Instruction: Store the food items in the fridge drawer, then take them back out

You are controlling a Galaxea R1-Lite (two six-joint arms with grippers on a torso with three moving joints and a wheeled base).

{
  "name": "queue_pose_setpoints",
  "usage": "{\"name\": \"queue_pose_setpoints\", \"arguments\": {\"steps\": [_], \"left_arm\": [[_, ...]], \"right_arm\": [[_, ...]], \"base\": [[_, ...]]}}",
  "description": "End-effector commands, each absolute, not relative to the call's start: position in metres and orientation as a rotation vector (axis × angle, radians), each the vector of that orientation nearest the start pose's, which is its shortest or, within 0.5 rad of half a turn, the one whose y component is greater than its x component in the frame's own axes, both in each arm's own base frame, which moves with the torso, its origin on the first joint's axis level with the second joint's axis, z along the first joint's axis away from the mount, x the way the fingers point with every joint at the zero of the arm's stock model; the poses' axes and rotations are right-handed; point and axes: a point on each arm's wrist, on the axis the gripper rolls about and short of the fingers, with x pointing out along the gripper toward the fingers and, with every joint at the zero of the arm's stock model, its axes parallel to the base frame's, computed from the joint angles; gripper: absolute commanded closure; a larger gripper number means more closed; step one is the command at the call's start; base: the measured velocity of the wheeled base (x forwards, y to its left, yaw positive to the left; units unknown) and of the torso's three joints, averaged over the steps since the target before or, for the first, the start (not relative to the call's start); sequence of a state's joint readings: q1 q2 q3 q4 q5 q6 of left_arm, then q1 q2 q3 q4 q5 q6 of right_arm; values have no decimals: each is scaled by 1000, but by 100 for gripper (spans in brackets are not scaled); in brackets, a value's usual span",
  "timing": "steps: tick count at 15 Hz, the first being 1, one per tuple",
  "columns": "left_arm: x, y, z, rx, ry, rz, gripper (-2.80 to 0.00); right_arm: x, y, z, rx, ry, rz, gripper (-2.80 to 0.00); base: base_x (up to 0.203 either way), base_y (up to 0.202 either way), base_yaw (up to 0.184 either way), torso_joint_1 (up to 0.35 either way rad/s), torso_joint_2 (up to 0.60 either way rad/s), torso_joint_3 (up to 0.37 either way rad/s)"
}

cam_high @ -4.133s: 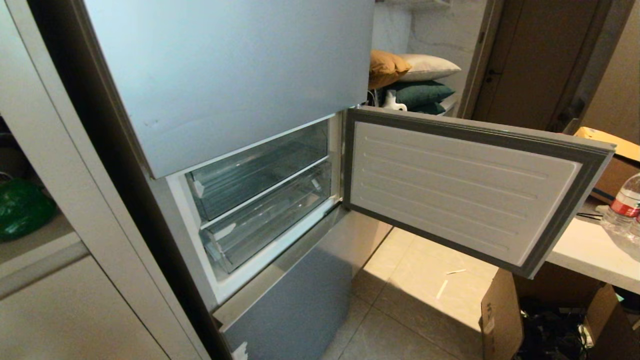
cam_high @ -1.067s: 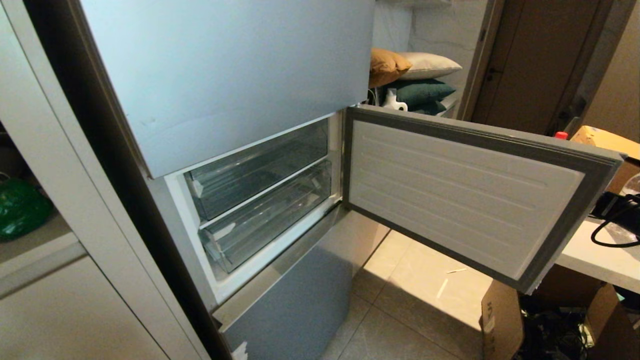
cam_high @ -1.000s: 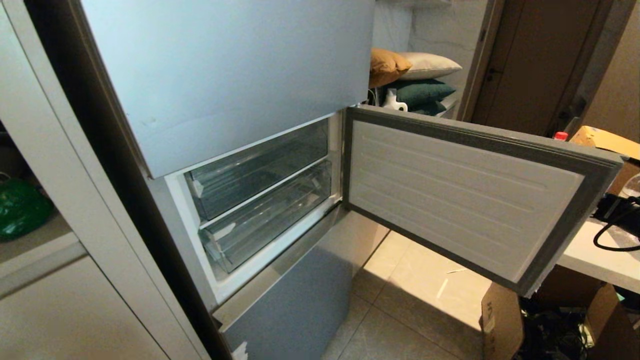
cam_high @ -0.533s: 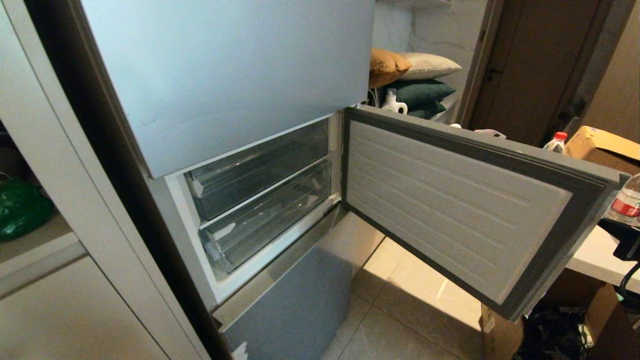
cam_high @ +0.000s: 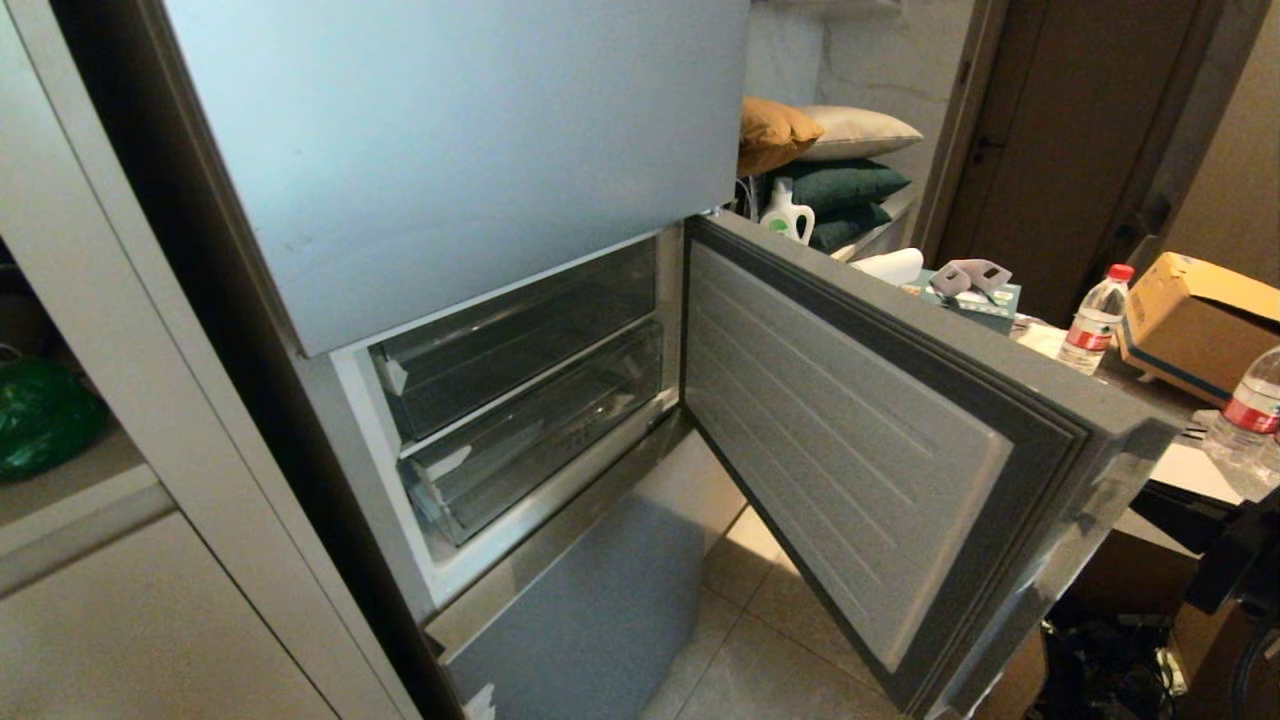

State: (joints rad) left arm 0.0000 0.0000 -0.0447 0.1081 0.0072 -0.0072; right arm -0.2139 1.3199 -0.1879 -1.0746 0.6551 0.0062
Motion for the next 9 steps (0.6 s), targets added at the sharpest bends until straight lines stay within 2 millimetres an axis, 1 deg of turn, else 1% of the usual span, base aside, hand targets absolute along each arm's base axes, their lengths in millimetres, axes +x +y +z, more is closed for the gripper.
{"name": "queue_pose_setpoints", "arguments": {"steps": [1,2,4,5,6,7,9], "left_arm": [[-27,0,77,-7,64,8,0],[-27,0,77,-7,64,8,0],[-27,0,77,-7,64,8,0],[-27,0,77,-7,64,8,0],[-27,0,77,-7,64,8,0],[-27,0,77,-7,64,8,0],[-27,0,77,-7,64,8,0]], "right_arm": [[157,8,166,11,6,613,0],[158,24,168,13,2,680,0],[158,53,170,27,5,758,0],[158,70,173,42,5,790,0],[162,87,177,60,3,798,0],[173,102,182,80,5,791,0],[208,125,185,123,23,746,0]], "base": [[0,0,0,0,0,0],[0,0,0,0,0,0],[0,0,0,0,0,0],[0,0,0,0,0,0],[0,0,0,0,0,0],[0,0,0,0,0,0],[0,0,0,0,0,0]]}}
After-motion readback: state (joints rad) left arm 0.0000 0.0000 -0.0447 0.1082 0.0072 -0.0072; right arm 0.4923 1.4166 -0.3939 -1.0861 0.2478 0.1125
